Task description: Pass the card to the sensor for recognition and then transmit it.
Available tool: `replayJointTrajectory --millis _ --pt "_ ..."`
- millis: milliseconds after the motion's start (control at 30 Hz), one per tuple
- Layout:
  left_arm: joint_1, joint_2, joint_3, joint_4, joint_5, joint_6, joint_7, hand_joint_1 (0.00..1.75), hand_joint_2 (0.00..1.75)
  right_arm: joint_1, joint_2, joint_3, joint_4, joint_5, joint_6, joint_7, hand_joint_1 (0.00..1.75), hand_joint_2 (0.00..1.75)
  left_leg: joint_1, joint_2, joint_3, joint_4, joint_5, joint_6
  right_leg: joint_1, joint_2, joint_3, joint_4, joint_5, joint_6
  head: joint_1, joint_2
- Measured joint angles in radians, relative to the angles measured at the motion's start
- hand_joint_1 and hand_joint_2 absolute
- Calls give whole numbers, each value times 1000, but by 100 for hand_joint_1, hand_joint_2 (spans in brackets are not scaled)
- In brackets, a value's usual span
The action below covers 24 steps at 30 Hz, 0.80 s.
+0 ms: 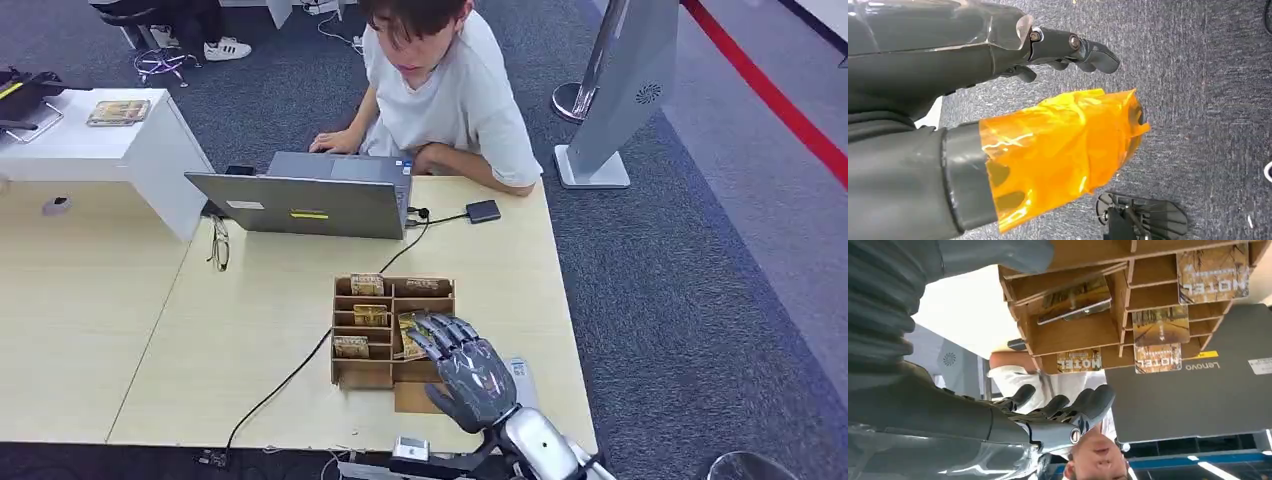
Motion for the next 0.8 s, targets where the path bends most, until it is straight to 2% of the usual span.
replayJointTrajectory --millis 400,800 --pt "-6 -1 0 0 -6 0 6 0 0 -13 2 22 34 22 0 13 38 175 0 0 0 0 0 0 0 0 0 0 0 0 0 0" --pt "-12 -2 0 0 -19 -7 11 0 0 -47 27 35 55 23 8 19 38 175 0 0 0 0 0 0 0 0 0 0 0 0 0 0"
